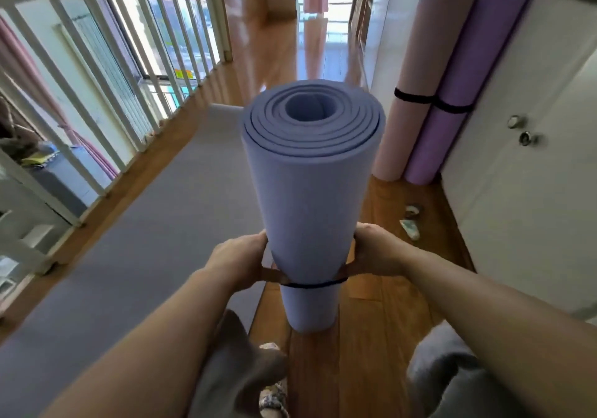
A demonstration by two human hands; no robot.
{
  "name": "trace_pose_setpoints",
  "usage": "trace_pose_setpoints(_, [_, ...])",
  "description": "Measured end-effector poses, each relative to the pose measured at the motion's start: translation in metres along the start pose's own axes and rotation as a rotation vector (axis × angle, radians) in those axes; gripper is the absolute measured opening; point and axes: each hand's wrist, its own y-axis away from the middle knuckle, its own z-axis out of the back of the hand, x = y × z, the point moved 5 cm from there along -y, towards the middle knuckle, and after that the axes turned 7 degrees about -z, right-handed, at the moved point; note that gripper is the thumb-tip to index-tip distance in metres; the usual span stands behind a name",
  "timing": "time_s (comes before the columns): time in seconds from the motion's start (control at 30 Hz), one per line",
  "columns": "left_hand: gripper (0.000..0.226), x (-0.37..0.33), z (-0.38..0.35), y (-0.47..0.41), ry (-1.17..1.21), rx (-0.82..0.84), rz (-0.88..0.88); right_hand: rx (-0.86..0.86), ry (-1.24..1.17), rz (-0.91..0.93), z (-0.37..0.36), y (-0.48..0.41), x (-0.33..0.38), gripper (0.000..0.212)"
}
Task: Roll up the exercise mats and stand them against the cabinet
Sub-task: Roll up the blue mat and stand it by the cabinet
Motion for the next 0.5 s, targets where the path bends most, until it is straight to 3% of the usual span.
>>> trace_pose_setpoints(0.13, [0.082, 0.003, 0.004, -0.009, 0.106, -0.034, 0.003, -0.119, -0.225, -0.016, 0.000, -0.003, -0.010, 0.068])
trace_pose_setpoints(0.27, [0.084, 0.001, 0.002, -0.010, 0.206, -0.027, -0.006, -0.219, -0.293, -0.042, 0.012, 0.009, -0.030, 0.035])
trace_pose_setpoints(0.33, [0.083, -0.006, 0.001, -0.010, 0.228, -0.018, -0.013, -0.365, -0.392, 0.006, 0.028, 0.016, -0.023, 0.033])
trace_pose_setpoints(0.4, [0.082, -0.015, 0.004, -0.011, 0.261, -0.013, -0.007, -0.552, -0.644, 0.074, 0.052, 0.027, -0.005, 0.029])
trace_pose_setpoints(0.5, [0.082, -0.031, 0.007, -0.009, 0.337, 0.037, -0.005, -0.608, -1.055, 0.200, 0.089, 0.045, 0.034, 0.035])
